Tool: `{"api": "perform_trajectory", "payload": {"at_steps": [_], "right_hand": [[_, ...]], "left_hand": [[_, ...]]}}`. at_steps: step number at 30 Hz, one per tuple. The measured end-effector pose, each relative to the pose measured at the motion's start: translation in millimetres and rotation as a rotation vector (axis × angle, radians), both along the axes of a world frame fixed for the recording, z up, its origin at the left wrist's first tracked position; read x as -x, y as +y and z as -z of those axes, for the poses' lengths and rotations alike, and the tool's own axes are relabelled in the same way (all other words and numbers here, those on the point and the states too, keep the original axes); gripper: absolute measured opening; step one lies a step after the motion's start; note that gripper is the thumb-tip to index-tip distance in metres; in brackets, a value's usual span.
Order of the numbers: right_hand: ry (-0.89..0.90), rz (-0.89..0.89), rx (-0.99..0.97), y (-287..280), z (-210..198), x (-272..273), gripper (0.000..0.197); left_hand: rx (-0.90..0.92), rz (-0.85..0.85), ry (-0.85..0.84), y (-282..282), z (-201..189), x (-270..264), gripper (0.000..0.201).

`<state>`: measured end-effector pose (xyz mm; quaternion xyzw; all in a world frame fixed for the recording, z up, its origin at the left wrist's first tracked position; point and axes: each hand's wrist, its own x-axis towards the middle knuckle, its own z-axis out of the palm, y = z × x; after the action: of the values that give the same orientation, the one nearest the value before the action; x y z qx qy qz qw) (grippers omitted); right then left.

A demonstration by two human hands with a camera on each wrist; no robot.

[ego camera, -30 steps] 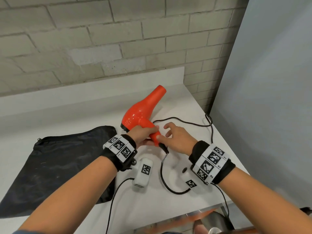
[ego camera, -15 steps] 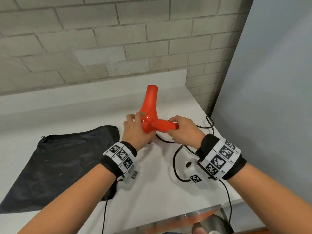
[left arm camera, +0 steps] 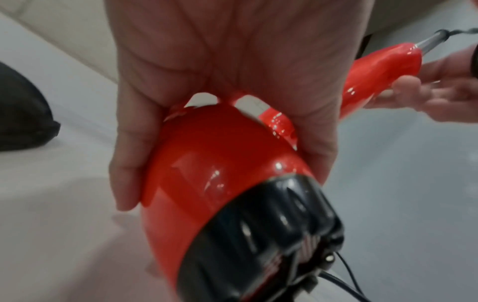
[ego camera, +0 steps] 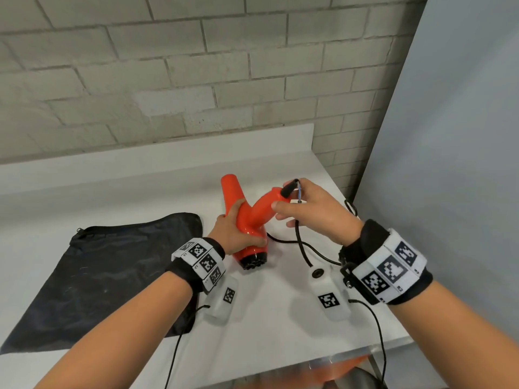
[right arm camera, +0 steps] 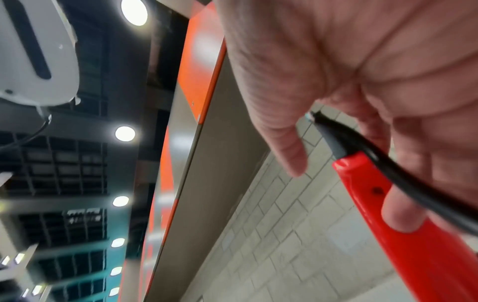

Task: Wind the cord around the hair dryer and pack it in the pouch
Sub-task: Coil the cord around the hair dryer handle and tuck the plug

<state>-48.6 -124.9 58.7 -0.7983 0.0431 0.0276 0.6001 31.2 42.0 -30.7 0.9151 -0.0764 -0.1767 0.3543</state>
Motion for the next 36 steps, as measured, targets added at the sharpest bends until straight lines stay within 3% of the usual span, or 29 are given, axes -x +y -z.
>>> {"api": "perform_trajectory", "payload": {"at_steps": [2,6,12,13,15,17,18,20,22,26,29,31,36], "right_hand": [[-0.085,0.037,0.079,7,7,-2,0.024],[-0.159,0.063,0.117,14,7,-10,0.023],[-0.187,0.055,0.195,14,3,-22,0.022],[-0.191,0.051,0.196,14,2,-24,0.022],[-0.213,0.046,0.196,15,2,-26,0.021],[-0.245,0.015,0.214,16,3,-27,0.016],[-0.257,-0.006,0.234,16,2,-28,0.012],[-0.268,-0.047,0.256,17,1,-31,0.012],[-0.284,-0.075,0.269,18,0,-32,0.021],[-0.243,-0.047,0.289,13,2,-34,0.021],[-0.138,-0.066,0.228,2,3,-31,0.006],[-0.134,-0.071,0.213,-7,-2,-28,0.014],[-0.527,0.065,0.520,-24,-37,-31,0.008]], "left_hand": [[0.008,0.016,0.088,1,-1,4,0.116],[0.096,0.031,0.203,1,1,10,0.107],[0.080,0.126,0.202,3,-10,12,0.097],[0.140,0.149,0.128,2,-18,12,0.082],[0.425,0.086,-0.022,-4,-46,15,0.062],[0.731,0.091,-0.174,-7,-74,17,0.060],[0.787,0.170,-0.231,-8,-85,17,0.056],[0.716,0.339,-0.314,-10,-100,14,0.042],[0.565,0.397,-0.387,-14,-109,11,0.030],[0.543,0.311,-0.442,-15,-111,1,0.009],[0.575,0.238,-0.455,-10,-110,-7,0.013],[0.594,0.258,-0.426,-9,-110,-10,0.015],[0.611,0.405,-0.275,-13,-112,-14,0.020]]}}
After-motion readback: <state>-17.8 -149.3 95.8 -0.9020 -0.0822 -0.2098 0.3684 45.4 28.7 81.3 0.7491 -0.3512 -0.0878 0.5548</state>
